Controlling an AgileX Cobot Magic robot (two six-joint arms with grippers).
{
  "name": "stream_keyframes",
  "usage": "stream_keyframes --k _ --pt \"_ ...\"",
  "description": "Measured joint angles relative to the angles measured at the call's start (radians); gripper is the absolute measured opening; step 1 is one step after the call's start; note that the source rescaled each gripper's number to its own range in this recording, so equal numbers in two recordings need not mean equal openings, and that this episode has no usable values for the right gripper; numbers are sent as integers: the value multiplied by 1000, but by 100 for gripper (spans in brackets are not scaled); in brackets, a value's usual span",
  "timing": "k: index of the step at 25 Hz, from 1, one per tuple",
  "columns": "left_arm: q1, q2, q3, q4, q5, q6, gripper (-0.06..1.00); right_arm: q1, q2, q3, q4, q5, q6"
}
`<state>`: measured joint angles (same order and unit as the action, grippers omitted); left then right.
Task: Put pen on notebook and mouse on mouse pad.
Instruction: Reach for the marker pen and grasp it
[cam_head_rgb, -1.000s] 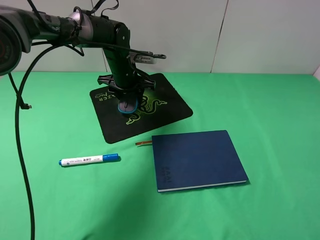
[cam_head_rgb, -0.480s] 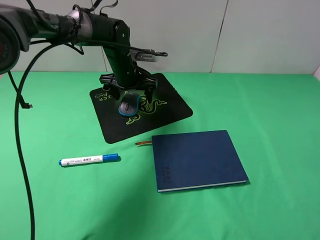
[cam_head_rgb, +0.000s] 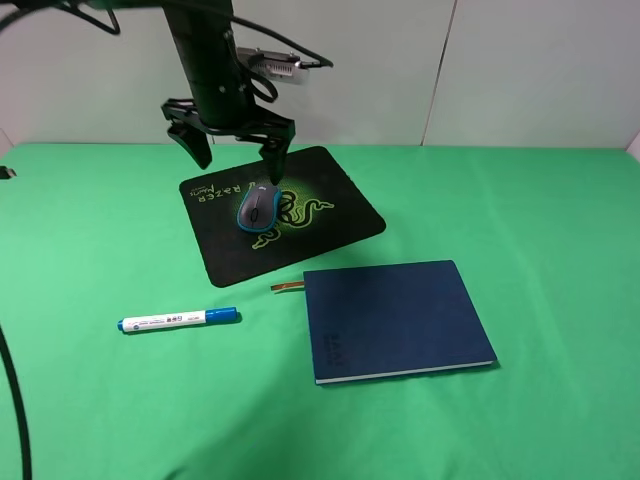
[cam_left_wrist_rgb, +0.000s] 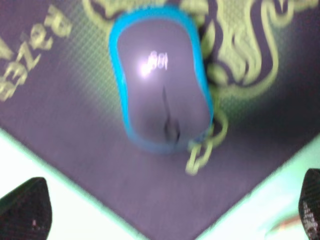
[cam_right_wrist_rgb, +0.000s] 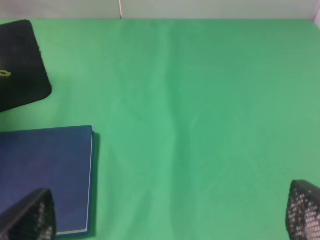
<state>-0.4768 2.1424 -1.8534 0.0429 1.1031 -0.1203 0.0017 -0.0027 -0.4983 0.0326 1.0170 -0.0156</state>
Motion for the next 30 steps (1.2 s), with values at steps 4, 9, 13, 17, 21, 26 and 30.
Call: stream_keyframes --k 4,9,13,17,21,26,30 --pt "0 -68 46 9 63 27 96 0 0 0 0 0 0" --pt "0 -178 217 9 38 74 95 0 0 0 0 0 0" --pt "0 -273 399 9 -32 127 95 0 0 0 0 0 0" --pt "0 -351 578 9 -135 203 95 0 0 0 0 0 0" --pt "0 -375 696 -2 -193 331 95 0 0 0 0 0 0" --pt "0 -375 799 -43 -251 482 94 0 0 0 0 0 0" --pt "0 -376 874 -43 -286 581 93 0 0 0 0 0 0"
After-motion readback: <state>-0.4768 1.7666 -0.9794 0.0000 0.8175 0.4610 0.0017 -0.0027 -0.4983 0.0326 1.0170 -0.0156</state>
